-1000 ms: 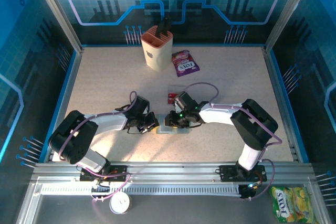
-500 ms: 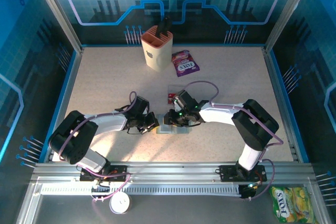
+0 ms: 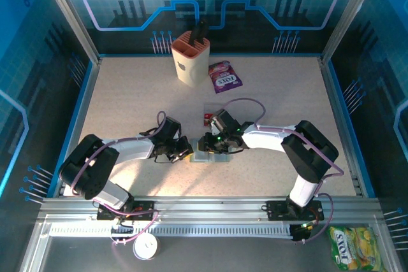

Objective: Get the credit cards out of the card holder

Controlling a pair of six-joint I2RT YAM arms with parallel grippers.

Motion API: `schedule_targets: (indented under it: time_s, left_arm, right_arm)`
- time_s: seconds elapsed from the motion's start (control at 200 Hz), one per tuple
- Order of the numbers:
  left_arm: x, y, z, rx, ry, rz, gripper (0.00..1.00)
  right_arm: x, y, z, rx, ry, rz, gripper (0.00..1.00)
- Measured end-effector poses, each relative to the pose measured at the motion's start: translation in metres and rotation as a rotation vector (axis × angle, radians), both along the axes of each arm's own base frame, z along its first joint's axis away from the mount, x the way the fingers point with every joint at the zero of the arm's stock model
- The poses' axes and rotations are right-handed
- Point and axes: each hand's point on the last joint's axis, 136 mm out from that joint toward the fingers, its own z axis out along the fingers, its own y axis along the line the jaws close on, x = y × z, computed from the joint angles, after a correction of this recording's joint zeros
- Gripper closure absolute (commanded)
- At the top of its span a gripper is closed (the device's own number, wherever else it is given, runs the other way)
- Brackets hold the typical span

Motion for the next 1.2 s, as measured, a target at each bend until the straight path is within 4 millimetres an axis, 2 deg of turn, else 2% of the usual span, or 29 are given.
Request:
schedule_targets:
  time_s: [0.485, 1.196]
  left_arm:
    - [0.0, 0.0, 0.0, 0.0, 0.0, 0.001, 0.92]
    - [0.0, 0.0, 0.0, -0.006, 0.008, 0.016, 0.92]
  right_arm:
    - [0.0, 0.001, -0.007, -0.008, 0.015, 0.003, 0.67]
    - [0.002, -0.015, -0.013, -0.05, 0.034, -0.033, 0.67]
